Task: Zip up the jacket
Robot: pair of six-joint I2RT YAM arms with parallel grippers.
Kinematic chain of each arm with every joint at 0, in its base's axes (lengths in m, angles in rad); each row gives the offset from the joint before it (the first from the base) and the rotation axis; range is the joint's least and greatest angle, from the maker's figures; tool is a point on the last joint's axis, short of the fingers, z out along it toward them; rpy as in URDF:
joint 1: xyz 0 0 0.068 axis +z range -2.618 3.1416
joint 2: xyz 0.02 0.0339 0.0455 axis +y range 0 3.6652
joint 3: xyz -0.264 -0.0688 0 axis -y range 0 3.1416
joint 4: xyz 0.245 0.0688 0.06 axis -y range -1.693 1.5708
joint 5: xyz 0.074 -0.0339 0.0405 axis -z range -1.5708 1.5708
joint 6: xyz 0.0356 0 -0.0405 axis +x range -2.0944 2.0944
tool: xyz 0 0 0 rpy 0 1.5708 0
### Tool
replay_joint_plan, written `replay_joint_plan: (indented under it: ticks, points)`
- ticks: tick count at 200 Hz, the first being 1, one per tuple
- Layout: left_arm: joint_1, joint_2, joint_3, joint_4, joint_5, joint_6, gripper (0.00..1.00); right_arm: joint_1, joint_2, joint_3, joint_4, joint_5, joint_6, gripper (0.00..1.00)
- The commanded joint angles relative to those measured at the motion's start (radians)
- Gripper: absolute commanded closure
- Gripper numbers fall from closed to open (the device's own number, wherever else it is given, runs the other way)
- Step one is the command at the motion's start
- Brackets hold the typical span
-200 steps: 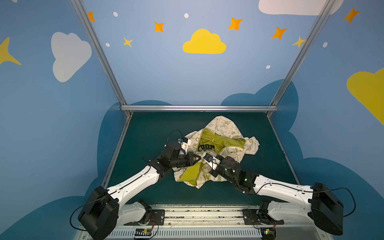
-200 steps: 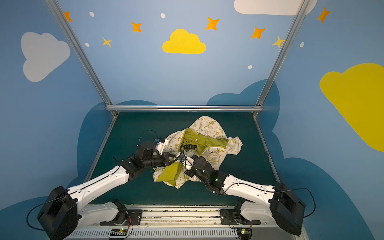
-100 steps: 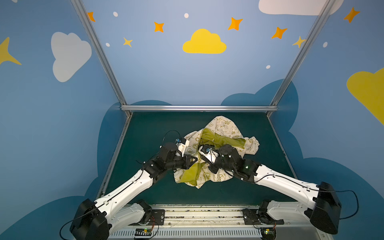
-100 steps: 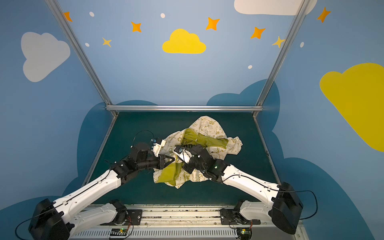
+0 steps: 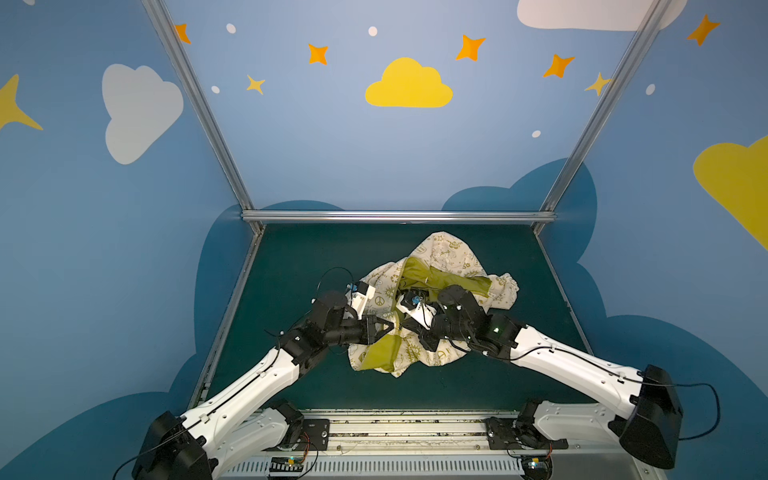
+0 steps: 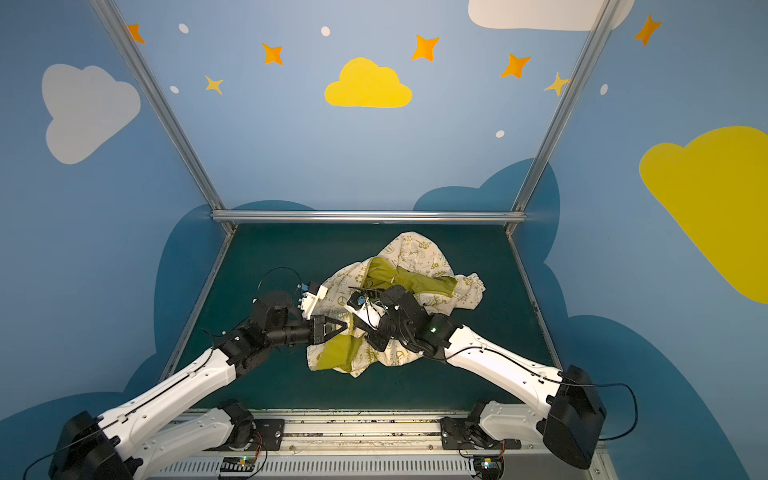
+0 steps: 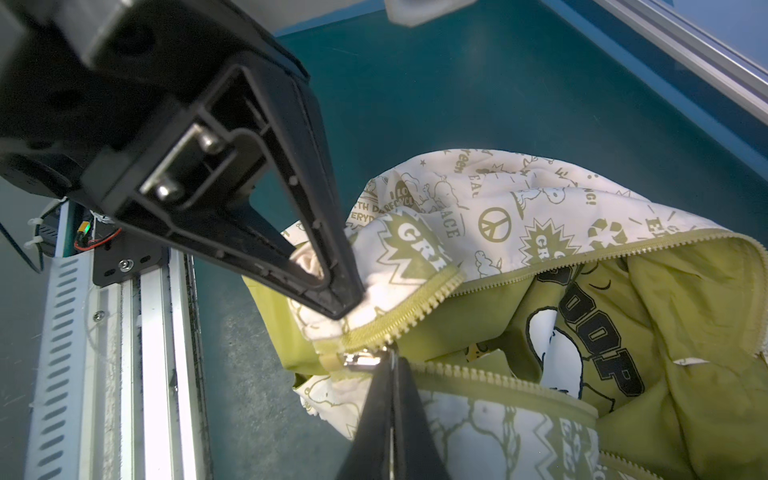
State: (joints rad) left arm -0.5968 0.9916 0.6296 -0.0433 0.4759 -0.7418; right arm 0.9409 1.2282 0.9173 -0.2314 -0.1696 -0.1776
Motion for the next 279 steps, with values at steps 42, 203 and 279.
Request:
replay_joint_plan:
  ticks: [42, 203, 279]
  points:
    - [0.006, 0.011, -0.040, 0.105, 0.023, -0.076, 0.83, 0.016, -0.003, -0.006, 0.048, -0.038, 0.027, 1.00]
    - [0.000, 0.008, 0.013, -0.101, 0.068, -0.011, 0.96, 0.000, 0.036, 0.062, -0.023, 0.173, 0.088, 1.00]
    - [-0.004, 0.000, 0.009, -0.212, 0.055, 0.031, 0.96, -0.056, 0.021, 0.076, -0.001, 0.174, 0.116, 1.00]
